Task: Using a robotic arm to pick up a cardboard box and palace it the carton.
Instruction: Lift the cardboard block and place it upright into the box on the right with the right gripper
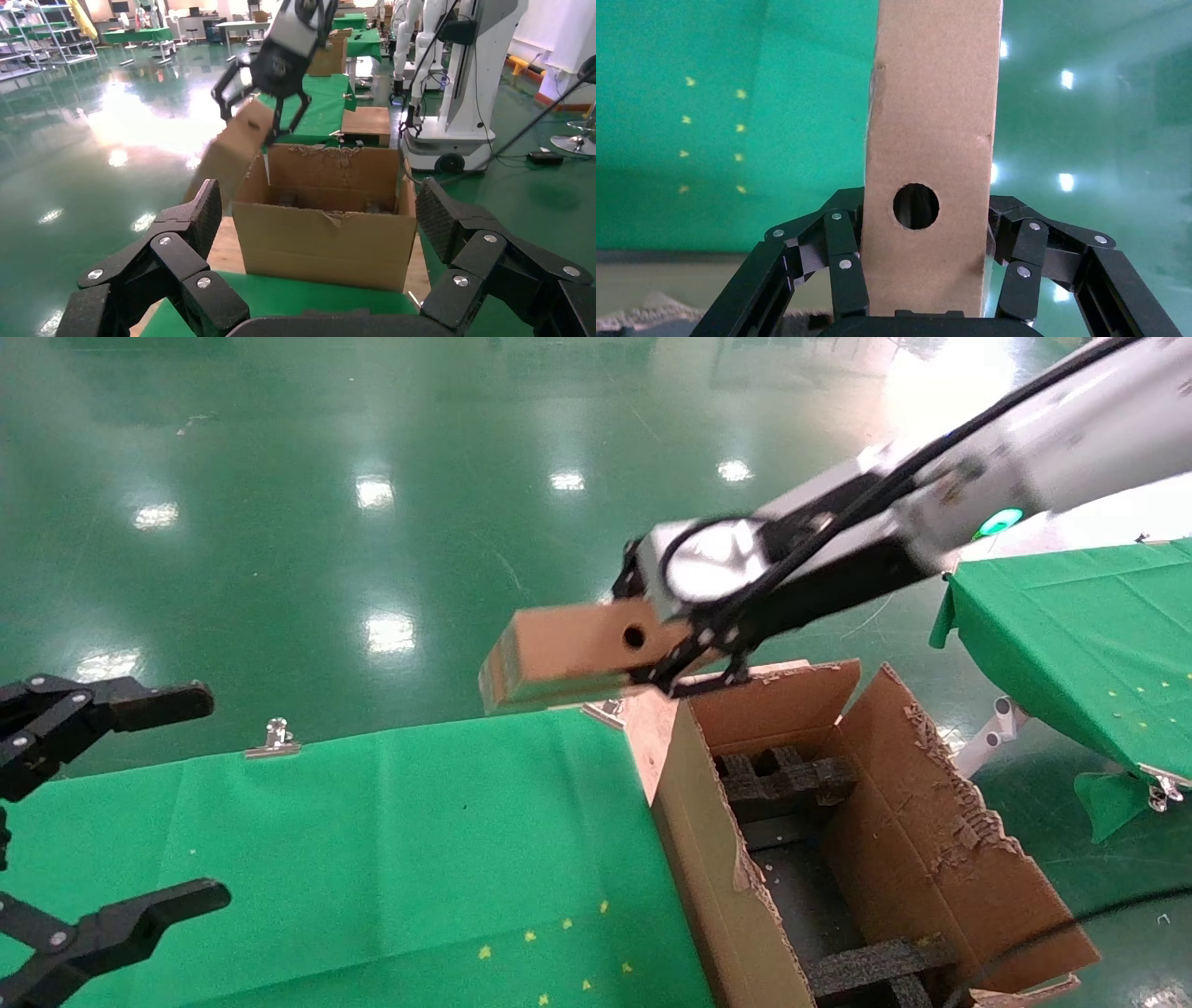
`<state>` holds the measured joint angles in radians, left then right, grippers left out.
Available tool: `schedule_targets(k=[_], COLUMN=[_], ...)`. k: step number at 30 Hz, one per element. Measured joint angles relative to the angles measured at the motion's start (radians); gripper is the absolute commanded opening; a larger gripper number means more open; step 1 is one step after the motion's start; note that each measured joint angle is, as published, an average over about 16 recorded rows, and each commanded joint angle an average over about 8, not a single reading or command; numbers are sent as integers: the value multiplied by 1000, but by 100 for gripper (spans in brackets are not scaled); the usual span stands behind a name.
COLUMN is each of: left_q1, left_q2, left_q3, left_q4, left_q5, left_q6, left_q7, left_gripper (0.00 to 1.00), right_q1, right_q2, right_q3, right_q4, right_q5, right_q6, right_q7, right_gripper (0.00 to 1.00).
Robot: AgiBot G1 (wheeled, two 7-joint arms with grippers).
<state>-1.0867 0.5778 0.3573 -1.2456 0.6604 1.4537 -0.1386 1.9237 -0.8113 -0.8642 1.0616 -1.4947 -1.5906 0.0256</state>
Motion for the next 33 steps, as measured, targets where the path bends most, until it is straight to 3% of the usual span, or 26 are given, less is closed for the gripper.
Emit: schedule_targets(k=[12,23,33], left_q1=[0,0,0], left_q2=[0,0,0], left_q3=[0,0,0], left_q4=[0,0,0], left_q5=[0,0,0], left_q6=[0,0,0], left_q7=[0,0,0], left_gripper=[100,100,100], right_q1=[122,182,181], right_q2=[89,275,419], right_q3=[-142,-243,-299], right_q4=[-68,-115,-194], right_q5=[86,68,55], right_q6=[6,11,24], right_q7=[-32,-47,-67], right_gripper=[0,0,0])
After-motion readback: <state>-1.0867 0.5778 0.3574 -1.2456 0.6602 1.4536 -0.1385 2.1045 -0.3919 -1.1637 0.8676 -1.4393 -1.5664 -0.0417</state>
